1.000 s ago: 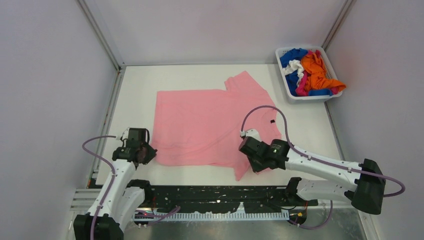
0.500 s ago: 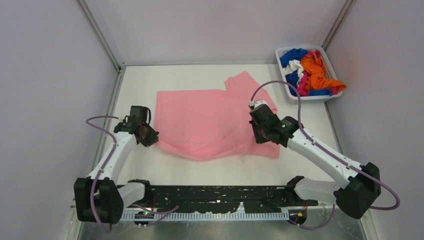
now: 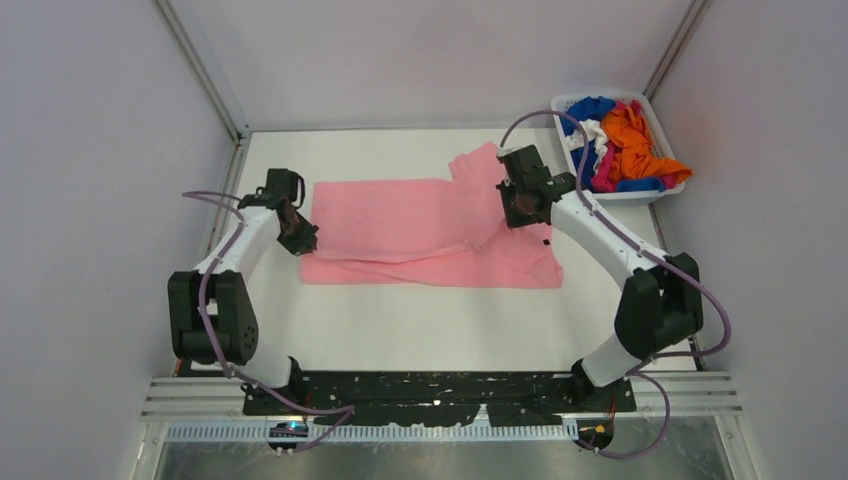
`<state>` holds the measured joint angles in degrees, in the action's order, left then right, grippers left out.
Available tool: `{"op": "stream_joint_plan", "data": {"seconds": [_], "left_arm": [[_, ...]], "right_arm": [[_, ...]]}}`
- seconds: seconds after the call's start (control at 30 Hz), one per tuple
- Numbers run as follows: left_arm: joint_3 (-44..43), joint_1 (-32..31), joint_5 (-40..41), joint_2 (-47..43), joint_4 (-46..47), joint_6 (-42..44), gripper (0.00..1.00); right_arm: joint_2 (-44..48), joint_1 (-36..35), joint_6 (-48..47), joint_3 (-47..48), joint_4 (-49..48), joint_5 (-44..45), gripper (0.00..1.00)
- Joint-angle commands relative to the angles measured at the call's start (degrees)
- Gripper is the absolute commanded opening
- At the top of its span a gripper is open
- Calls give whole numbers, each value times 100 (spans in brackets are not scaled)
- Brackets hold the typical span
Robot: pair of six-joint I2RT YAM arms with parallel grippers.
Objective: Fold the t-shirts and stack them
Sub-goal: Fold the flattened tshirt in 1/3 of the way
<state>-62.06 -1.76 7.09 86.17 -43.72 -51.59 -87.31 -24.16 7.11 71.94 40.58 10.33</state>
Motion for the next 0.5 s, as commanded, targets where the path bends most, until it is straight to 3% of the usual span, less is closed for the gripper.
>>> {"op": "stream_joint_plan", "data": {"seconds": [0.0,0.13,0.17,0.23,0.27,0.33,0.4,0.47], "left_arm": [[-541,148,59,480,119,84,0],[-1106,150,27,1050,23,211,0],[-1240,150,21,1167,-15,257,6],[-1459,147,35,1325,-37,337,32],[-1548,149,33,1374,-72,381,57],[-1694,322,49,1406,-164,456,96],[-1734,347,62,1322,-239,495,100],[-1672,354,52,1166,-259,535,100]], "right_arm": [[-792,304,-407,799,-319,-214,5],[-1632,533,-649,1491,-342,-383,10],[-1845,556,-821,1754,-349,-378,11],[-2253,609,-1210,2191,-436,-293,16],[-2543,620,-1347,2520,-480,-112,19],[-2939,642,-1564,3097,-481,188,32],[-3207,641,-1560,3572,-285,432,46],[-3211,641,-1382,3669,-187,509,66]]}}
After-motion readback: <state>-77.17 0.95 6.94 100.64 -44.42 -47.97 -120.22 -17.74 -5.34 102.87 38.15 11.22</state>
